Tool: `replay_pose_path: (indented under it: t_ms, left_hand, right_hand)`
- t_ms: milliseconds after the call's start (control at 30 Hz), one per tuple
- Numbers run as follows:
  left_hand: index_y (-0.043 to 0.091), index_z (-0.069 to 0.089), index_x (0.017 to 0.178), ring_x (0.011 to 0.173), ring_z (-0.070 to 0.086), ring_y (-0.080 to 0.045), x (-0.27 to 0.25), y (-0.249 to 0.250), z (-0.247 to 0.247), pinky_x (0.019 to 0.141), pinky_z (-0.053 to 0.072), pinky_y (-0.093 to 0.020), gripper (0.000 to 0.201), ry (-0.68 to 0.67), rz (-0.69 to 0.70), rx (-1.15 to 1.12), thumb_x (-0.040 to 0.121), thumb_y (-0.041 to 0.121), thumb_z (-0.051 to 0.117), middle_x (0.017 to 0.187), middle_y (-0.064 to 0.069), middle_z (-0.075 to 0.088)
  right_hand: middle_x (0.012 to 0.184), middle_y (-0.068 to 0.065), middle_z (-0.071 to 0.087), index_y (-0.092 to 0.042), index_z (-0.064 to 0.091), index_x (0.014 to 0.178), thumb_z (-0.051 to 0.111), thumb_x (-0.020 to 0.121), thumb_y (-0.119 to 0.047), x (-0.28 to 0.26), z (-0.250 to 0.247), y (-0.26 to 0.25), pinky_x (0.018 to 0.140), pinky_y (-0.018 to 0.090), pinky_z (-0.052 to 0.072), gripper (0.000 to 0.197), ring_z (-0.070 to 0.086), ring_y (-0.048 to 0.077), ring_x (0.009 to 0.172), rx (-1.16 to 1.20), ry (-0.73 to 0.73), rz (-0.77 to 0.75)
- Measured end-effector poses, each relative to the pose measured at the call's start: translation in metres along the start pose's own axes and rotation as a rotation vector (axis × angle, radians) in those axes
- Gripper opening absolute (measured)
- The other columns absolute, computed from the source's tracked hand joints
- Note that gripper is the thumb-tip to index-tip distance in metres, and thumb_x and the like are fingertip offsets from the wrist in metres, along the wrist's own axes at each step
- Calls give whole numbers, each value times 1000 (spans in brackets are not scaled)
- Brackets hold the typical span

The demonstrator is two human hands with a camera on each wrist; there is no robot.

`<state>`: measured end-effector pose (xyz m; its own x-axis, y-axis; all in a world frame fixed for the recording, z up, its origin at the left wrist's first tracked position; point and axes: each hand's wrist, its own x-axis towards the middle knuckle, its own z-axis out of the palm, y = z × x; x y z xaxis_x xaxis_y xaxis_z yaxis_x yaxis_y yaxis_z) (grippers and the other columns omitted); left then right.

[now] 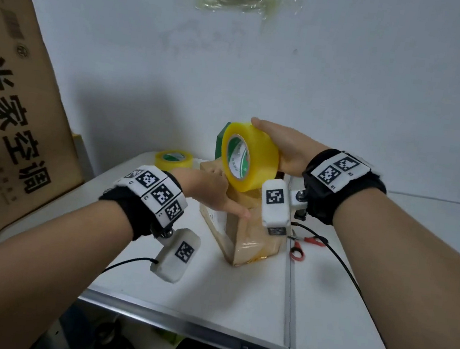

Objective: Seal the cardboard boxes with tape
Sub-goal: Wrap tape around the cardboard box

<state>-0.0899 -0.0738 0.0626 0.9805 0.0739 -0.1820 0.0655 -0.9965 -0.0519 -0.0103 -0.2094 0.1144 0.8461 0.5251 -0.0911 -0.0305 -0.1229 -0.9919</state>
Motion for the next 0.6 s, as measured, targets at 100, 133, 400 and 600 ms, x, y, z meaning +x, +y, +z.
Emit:
replay_pose_path:
  t_ms: [100, 133, 400, 600]
  left_hand:
    - [18, 24, 152, 137, 37, -26, 1, -11, -1, 110, 33, -39, 105, 10, 21, -68, 73, 82, 52, 152, -5, 36]
    - [17, 31, 148, 131, 43, -25, 1, -14, 0, 103, 37, -34, 92, 23, 26, -89, 80, 72, 55, 147, -4, 43]
    - [9, 45, 138, 109, 56, -23, 5, -13, 9, 86, 45, -29, 77, 97, 57, -19, 84, 64, 57, 131, -7, 57]
    - [9, 51, 130, 98, 54, -20, 8, -13, 6, 77, 36, -24, 65, 146, 107, 4, 86, 55, 62, 118, -7, 61]
  right_hand:
    - [134, 15, 59, -8, 46, 140, 55, 98, -42, -5, 3, 7, 99, 45, 50, 55, 61, 31, 117, 63, -9, -28]
    - [135, 16, 58, -7, 45, 141, 52, 100, -40, -6, 5, 8, 101, 44, 49, 53, 60, 30, 119, 78, -8, -46]
    - [110, 23, 70, -1, 59, 119, 41, 103, -45, -11, 19, 15, 86, 40, 57, 50, 69, 30, 94, 61, -34, -136]
    - [93, 21, 73, 7, 63, 110, 45, 102, -44, -22, 19, 11, 67, 33, 61, 55, 73, 28, 77, 62, 83, -147]
